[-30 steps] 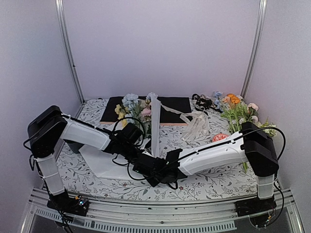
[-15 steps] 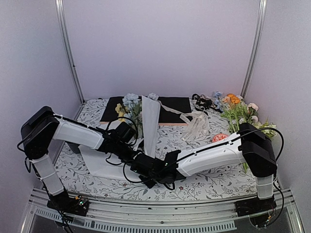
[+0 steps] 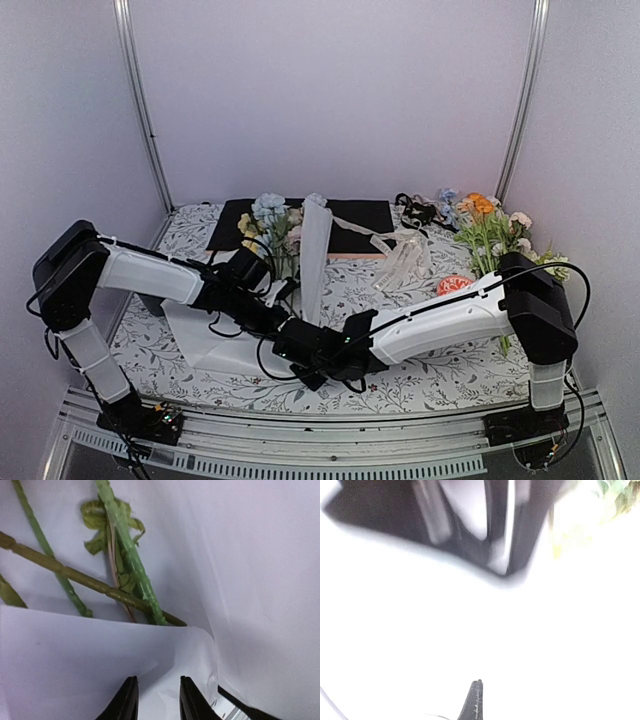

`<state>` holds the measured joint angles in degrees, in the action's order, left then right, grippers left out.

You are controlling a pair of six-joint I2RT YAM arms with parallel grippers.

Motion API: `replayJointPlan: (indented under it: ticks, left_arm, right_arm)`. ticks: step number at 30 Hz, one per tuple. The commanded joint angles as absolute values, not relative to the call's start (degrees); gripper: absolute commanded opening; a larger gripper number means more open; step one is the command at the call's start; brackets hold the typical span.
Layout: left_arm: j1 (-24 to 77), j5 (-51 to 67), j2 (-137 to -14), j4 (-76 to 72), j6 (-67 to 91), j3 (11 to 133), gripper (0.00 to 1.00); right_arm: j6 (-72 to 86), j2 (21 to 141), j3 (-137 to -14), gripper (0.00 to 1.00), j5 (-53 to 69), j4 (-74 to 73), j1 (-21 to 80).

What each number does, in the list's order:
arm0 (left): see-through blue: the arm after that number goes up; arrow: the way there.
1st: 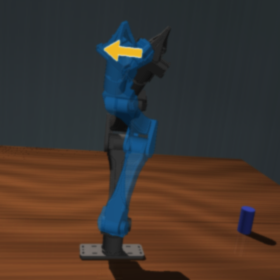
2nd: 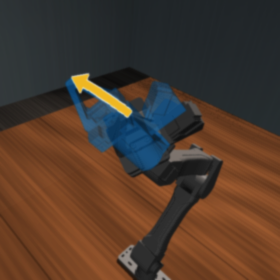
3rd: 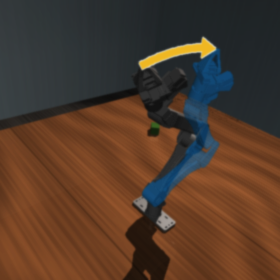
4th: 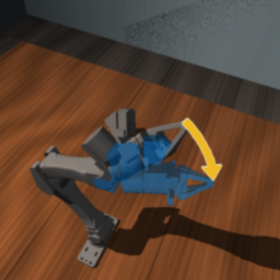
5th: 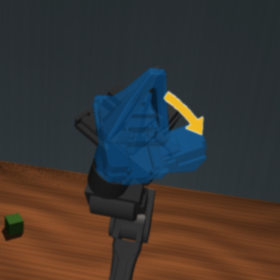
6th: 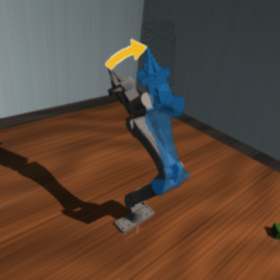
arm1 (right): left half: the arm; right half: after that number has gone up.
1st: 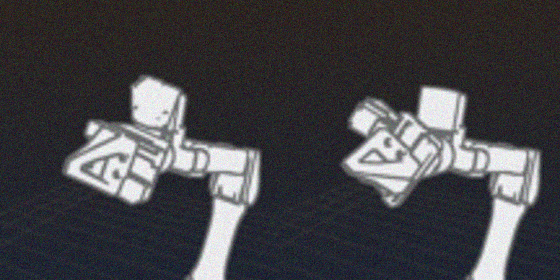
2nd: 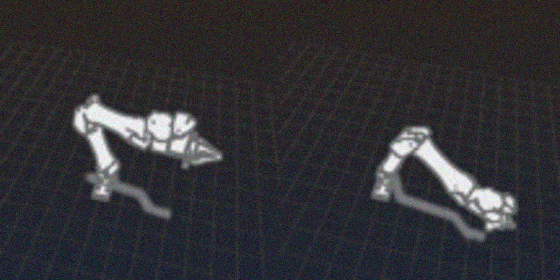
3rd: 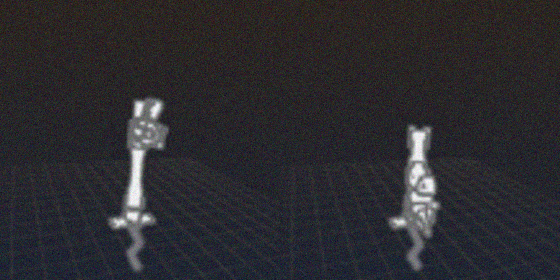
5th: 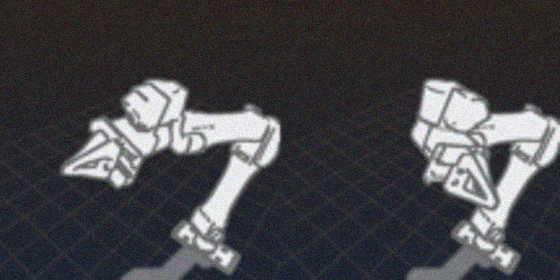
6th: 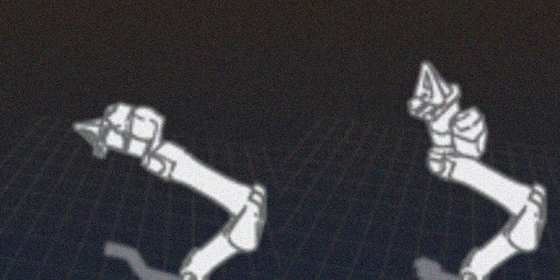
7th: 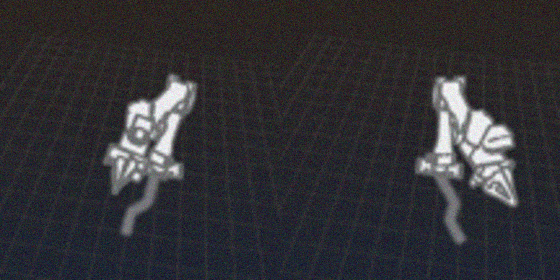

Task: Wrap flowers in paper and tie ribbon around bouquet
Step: Fold the one-fourth-folded wrapping paper at the center of the board.

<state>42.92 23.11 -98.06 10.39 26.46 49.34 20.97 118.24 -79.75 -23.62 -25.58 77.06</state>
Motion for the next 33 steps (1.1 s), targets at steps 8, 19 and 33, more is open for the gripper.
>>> replayJointPlan:
  ticks: [8, 19, 33]
  left_arm:
    - [37.8, 19.9, -86.7, 18.3, 22.6, 48.4, 0.34]
    - [36.9, 14.9, -91.9, 14.0, 25.1, 40.0, 0.31]
    - [39.7, 17.6, -102.4, 6.6, 27.9, 40.6, 0.26]
  right_arm:
    - [22.2, 121.5, -77.1, 0.00, -20.7, -39.4, 75.8]
    - [21.0, 121.1, -78.0, 0.00, -22.0, -40.6, 75.8]
    - [10.9, 124.5, -88.7, 0.00, -31.1, -49.3, 78.5]
